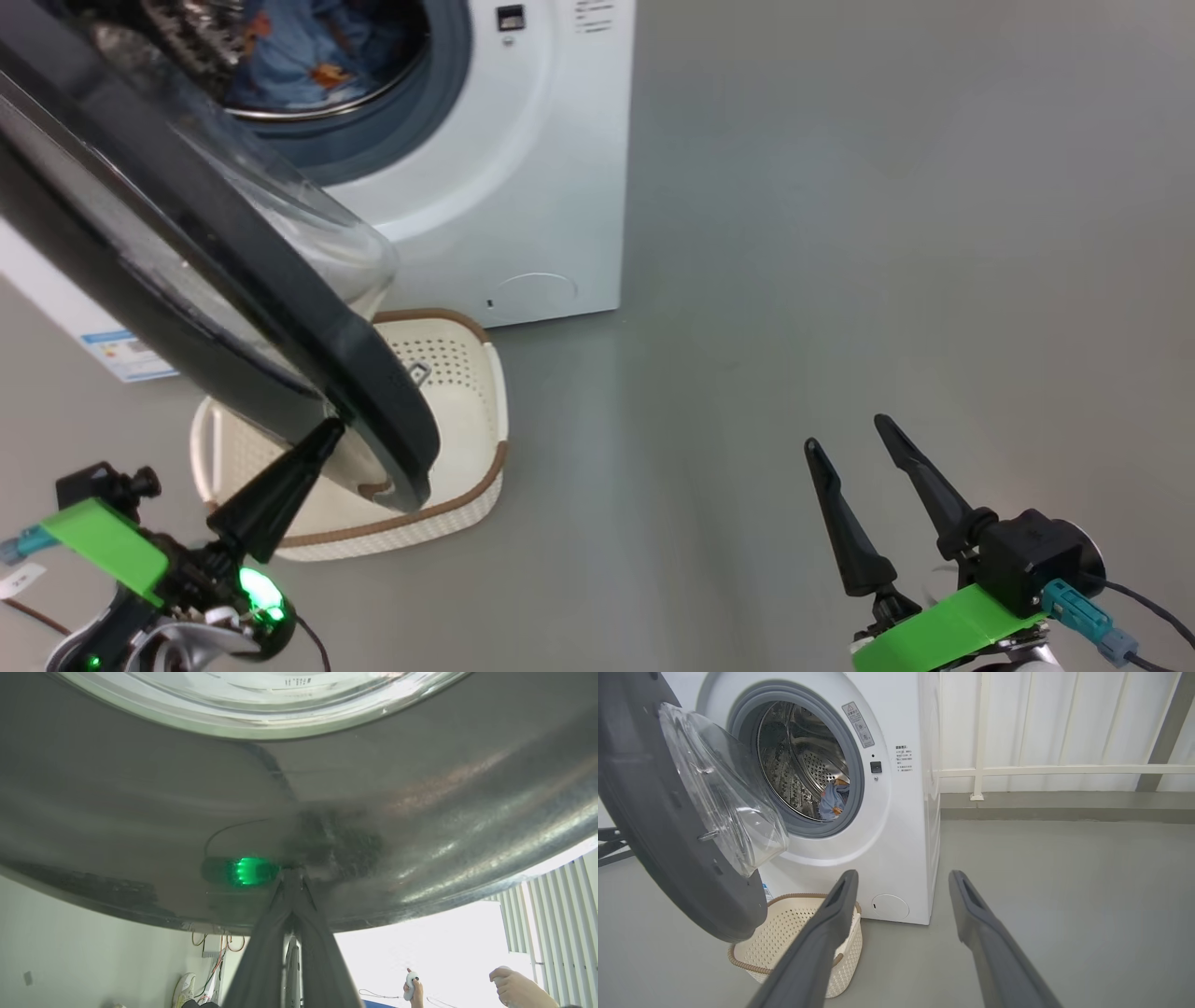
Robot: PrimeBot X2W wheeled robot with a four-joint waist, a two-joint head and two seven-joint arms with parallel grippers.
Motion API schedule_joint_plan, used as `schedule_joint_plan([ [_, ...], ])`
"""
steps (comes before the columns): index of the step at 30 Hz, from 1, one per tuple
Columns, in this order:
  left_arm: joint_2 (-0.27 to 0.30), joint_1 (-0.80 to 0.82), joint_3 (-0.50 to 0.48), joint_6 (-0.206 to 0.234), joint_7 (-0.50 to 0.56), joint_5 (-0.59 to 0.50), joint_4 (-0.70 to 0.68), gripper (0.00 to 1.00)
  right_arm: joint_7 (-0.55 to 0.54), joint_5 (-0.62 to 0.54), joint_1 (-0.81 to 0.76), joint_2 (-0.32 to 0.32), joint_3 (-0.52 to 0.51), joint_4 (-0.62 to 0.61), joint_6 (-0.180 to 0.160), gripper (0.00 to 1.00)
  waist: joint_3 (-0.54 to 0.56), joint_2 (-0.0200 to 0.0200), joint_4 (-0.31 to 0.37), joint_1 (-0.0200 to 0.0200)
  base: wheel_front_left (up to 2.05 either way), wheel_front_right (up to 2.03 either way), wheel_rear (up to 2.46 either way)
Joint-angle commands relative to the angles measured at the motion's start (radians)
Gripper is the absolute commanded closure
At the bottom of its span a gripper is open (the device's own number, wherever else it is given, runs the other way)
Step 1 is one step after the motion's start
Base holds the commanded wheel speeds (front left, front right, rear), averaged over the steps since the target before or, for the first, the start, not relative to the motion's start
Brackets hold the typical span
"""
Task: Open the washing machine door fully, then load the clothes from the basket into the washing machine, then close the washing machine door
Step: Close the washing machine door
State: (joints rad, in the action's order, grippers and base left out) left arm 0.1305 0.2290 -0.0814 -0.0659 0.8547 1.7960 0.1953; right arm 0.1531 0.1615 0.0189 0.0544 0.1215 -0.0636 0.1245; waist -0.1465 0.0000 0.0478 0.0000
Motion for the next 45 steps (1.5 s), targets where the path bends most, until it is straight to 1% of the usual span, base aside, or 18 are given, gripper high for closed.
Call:
schedule_joint_plan([
  [1,0.02,0.054,-0.032,-0.009,-0.004,-0.011,-0.016,1.0,0.01,0.013,0.016,-0.004,0.03,-0.02,0.006,0.0,-0.003,0.0,0.038,0.0,0.0,0.0,0.0],
  [8,0.01,0.126,-0.036,-0.019,-0.015,-0.012,0.029,1.0,0.02,0.021,0.027,-0.004,0.035,-0.005,0.006,0.0,-0.018,0.0,0.078,0.0,0.0,0.0,0.0],
  [17,0.0,0.172,-0.042,-0.037,-0.012,-0.007,0.075,1.0,0.034,0.029,0.039,-0.004,0.037,0.013,0.006,0.0,-0.031,0.0,0.096,0.0,0.0,0.0,0.0],
  [27,-0.014,0.139,-0.075,-0.056,-0.016,0.008,0.073,1.0,0.038,0.024,0.037,-0.004,0.024,0.019,0.006,0.0,-0.037,0.0,0.069,0.0,0.0,0.0,0.0],
  [31,-0.039,0.102,-0.096,-0.061,-0.018,0.043,0.061,1.0,0.035,0.021,0.032,-0.004,0.013,0.022,0.006,0.0,-0.031,0.0,0.043,0.0,0.0,0.0,0.0],
  [35,-0.058,0.062,-0.115,-0.064,-0.039,0.055,0.036,1.0,0.032,0.021,0.027,-0.004,0.007,0.022,0.006,0.0,-0.024,0.0,0.017,0.0,0.0,0.0,0.0],
  [38,-0.069,0.03,-0.146,-0.064,-0.074,0.073,-0.01,1.0,0.029,0.018,0.021,-0.004,0.003,0.021,0.006,0.0,-0.015,0.0,0.0,0.0,0.0,0.0,0.0],
  [40,-0.075,0.005,-0.161,-0.064,-0.102,0.08,-0.045,0.4,0.028,0.017,0.016,-0.004,-0.001,0.02,0.006,0.0,-0.009,0.0,-0.011,0.0,0.0,0.0,0.0],
  [41,-0.076,-0.009,-0.163,-0.064,-0.117,0.079,-0.063,0.0,0.027,0.017,0.014,-0.004,-0.003,0.019,0.006,0.0,-0.007,0.0,-0.016,0.0,0.0,0.0,0.0],
  [45,-0.079,-0.057,-0.155,-0.065,-0.203,0.033,-0.124,0.0,0.024,0.017,0.008,-0.004,-0.004,0.017,0.006,0.0,0.003,0.0,-0.034,0.0,0.0,0.0,0.0],
])
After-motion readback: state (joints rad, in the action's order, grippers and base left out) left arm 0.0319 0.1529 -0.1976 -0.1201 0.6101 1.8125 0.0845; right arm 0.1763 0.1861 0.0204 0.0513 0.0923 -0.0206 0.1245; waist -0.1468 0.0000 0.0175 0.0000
